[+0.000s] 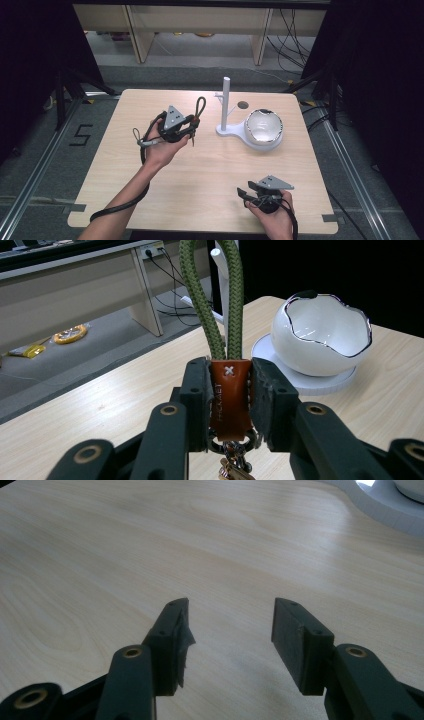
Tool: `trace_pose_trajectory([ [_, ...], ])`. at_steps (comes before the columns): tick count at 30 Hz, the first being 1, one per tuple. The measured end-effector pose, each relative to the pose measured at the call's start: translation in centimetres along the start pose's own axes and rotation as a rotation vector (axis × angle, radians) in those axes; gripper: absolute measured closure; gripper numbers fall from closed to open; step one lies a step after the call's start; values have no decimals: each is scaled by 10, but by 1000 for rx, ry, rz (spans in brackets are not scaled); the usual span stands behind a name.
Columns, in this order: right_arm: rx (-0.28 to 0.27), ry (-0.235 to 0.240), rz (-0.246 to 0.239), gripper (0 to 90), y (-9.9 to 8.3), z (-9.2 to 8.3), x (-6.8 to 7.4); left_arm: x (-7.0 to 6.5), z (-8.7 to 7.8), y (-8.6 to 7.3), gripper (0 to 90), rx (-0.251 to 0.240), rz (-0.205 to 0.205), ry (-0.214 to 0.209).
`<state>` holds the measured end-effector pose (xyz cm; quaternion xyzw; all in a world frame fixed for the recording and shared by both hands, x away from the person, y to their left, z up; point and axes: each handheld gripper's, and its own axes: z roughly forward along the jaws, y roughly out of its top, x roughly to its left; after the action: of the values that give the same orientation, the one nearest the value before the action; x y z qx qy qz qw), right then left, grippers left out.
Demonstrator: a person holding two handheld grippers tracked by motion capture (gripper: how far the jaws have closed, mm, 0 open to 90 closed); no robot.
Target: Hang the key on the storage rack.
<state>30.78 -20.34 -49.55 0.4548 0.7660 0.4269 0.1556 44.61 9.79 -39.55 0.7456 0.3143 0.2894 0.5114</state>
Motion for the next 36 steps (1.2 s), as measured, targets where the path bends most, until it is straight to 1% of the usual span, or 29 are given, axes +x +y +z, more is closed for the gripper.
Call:
trace_pose_trajectory([
  [15,0,1,3,500,0,0,-1,-2,11,5,687,8,3,-8],
  [16,5,-6,-5,500,0,-1,-1,-2,12,6,687,9,6,-10],
  [19,4,-6,-5,500,0,-1,-1,-2,14,7,687,8,2,-10],
  [20,14,-1,24,500,0,-1,1,-2,16,7,687,11,4,-11],
  [22,-2,-6,-2,500,0,-1,-1,-2,18,8,687,13,4,-11],
  [23,-1,2,1,499,0,-1,-1,-2,18,8,687,12,3,-11],
  [33,-1,1,2,499,0,-1,-2,-3,25,13,687,15,6,-10],
  [34,-2,17,15,499,0,0,-1,-3,26,13,686,18,6,-12],
  [35,5,-12,-4,499,0,-2,-2,-4,27,14,686,22,7,-11],
  [36,5,-12,-4,499,0,-2,-2,-4,27,14,686,22,7,-11],
])
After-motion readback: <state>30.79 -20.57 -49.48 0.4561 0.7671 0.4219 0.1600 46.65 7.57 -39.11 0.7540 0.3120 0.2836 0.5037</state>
